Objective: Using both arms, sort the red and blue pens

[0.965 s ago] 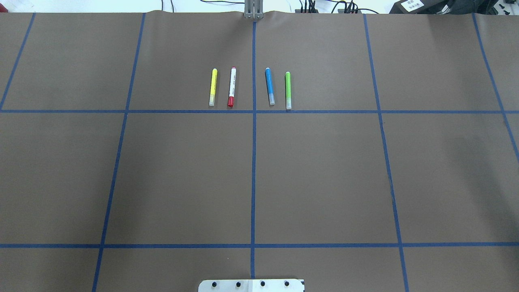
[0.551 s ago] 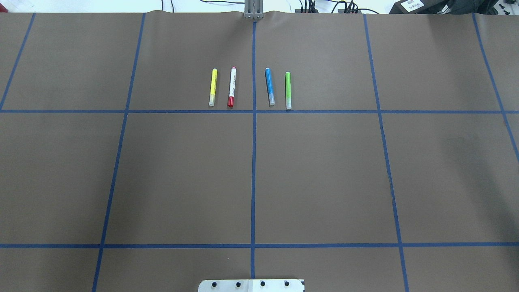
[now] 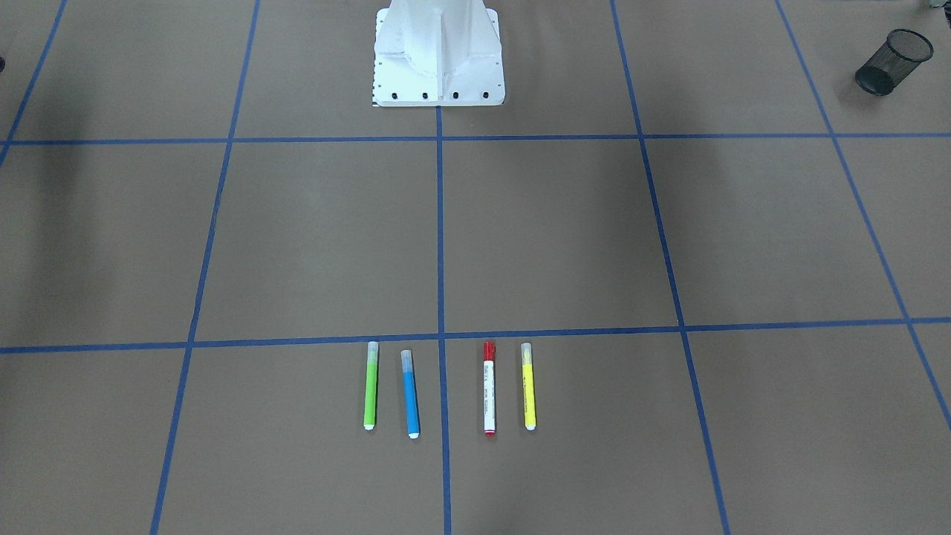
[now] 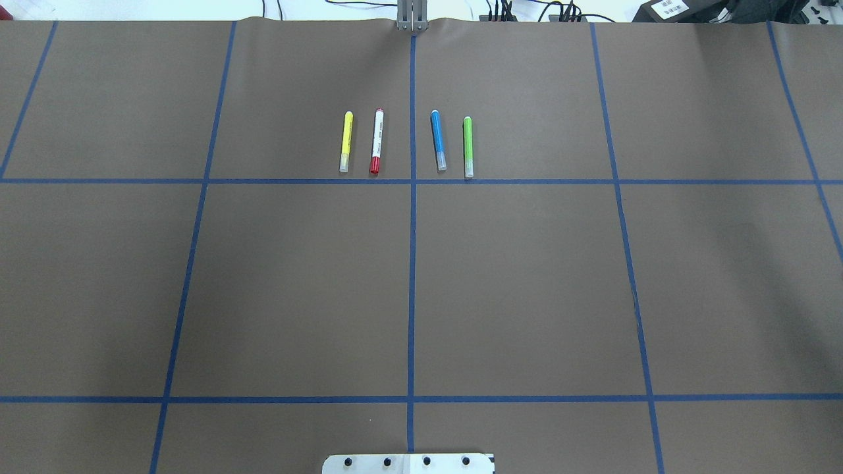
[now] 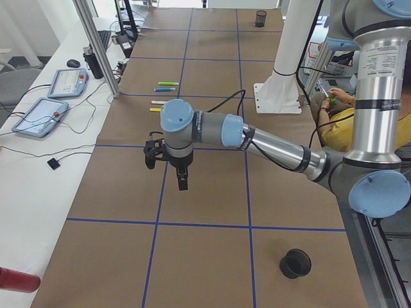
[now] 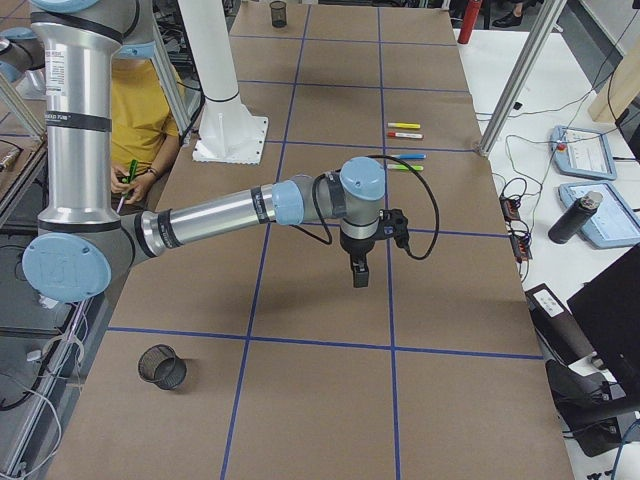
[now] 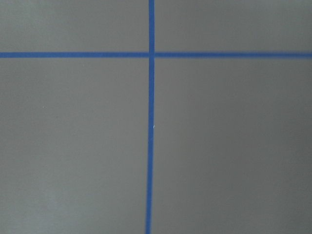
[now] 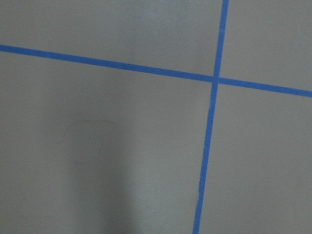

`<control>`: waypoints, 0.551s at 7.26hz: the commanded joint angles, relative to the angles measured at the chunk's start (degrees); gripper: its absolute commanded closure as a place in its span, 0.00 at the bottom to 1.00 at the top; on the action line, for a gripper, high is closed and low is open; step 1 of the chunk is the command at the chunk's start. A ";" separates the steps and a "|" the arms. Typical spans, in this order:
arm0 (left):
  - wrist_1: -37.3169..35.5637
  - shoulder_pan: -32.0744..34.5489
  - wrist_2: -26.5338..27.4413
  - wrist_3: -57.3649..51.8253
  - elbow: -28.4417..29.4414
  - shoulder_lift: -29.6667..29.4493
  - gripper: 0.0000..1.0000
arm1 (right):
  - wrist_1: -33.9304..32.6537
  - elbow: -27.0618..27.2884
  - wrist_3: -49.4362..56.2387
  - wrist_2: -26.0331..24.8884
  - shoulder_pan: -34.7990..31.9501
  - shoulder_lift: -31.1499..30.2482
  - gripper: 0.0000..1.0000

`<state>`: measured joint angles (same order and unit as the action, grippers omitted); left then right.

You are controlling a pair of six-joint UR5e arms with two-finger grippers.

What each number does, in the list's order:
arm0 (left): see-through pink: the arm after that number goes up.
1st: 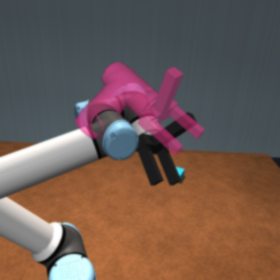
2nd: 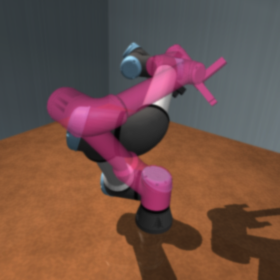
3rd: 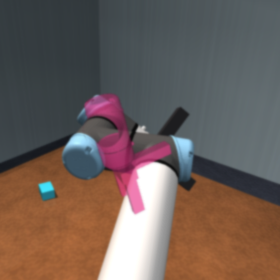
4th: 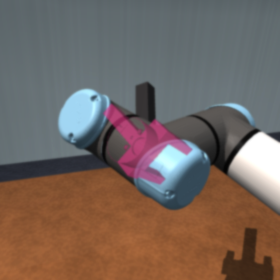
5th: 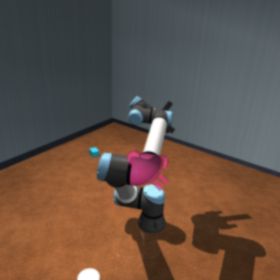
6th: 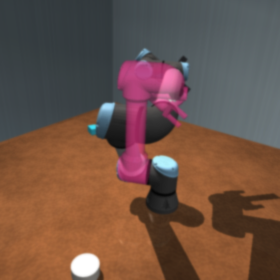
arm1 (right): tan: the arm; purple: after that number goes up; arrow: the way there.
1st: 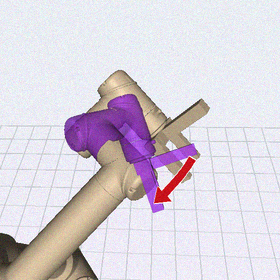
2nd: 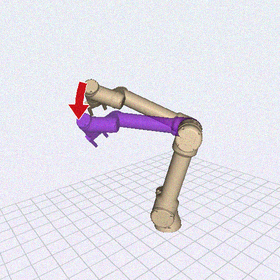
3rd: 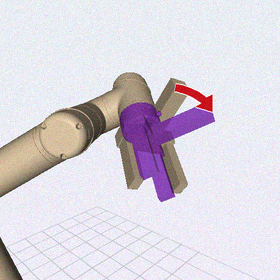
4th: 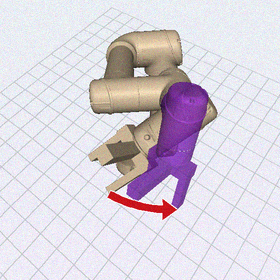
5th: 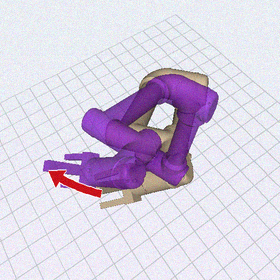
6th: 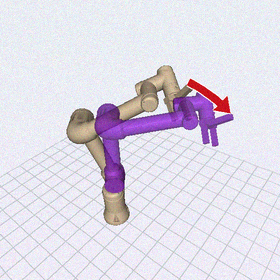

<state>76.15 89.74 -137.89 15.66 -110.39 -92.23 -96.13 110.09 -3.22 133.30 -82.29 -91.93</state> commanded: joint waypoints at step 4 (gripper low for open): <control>20.95 -14.13 0.43 4.55 7.38 -13.91 0.00 | -0.03 -0.22 -8.25 0.38 4.05 16.14 0.00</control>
<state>94.23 79.06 -137.61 20.09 -103.75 -102.70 -96.14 109.89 -6.98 133.94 -80.43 -79.17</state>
